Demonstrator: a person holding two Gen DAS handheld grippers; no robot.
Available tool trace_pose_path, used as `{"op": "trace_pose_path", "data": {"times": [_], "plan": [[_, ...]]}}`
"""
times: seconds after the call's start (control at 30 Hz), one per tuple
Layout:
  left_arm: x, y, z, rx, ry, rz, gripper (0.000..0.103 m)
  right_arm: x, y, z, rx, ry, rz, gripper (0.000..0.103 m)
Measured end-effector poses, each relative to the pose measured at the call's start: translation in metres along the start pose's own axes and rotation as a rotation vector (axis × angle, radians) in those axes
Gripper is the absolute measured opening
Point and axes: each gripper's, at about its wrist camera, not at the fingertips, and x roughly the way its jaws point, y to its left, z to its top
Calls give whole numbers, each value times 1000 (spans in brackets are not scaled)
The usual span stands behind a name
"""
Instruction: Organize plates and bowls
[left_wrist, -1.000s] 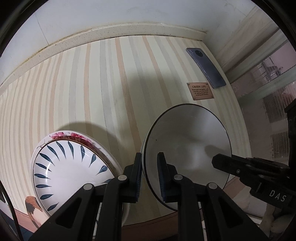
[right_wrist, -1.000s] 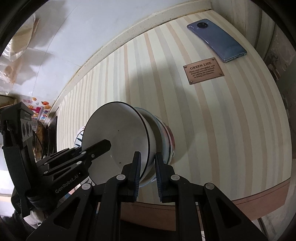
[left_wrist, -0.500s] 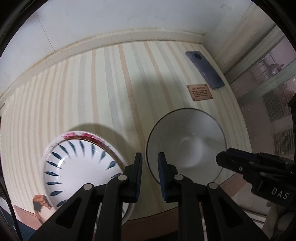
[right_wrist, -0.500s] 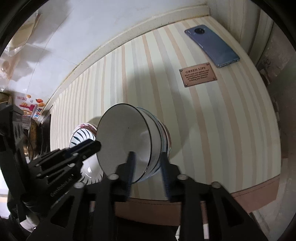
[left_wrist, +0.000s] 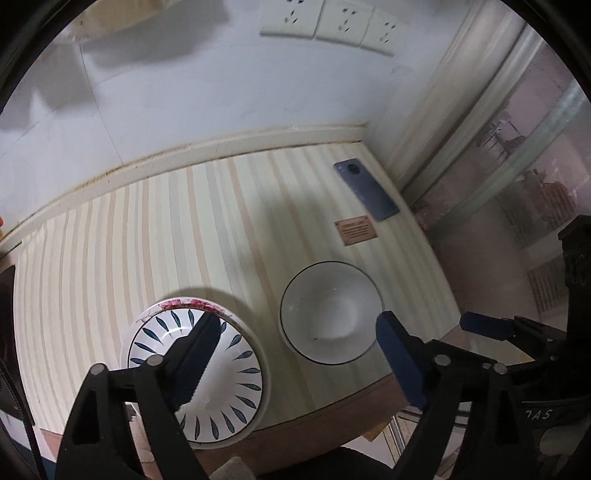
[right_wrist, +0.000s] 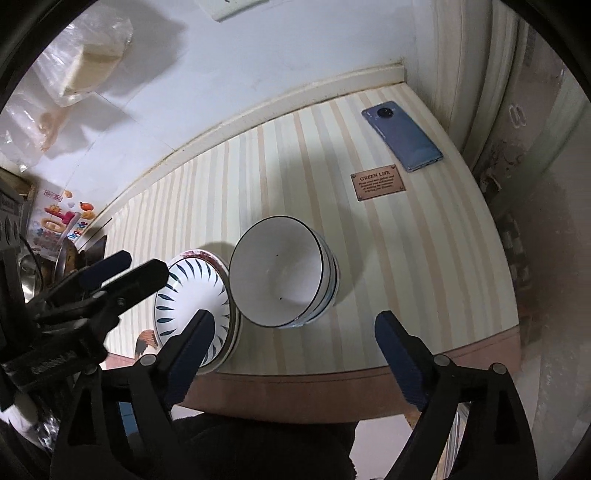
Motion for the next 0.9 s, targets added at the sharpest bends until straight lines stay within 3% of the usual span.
{"op": "trace_pose_path", "data": {"times": [0.13,0.53,0.67,0.9], "plan": [[-16,-3,-1,16,-19,-20,97,-23,3,-8,-8,-44,-18,94],[-39,-6,-8,31,-25,-38,97,-72,10,-10,-39,-125,-30,95],[-20,-3,-4,18,2,-41,97,-61,3,-4,-22,-115,-21,96],[60,21,9,-40,119,-37,97,-6,-28,9,64,-73,62,96]]}}
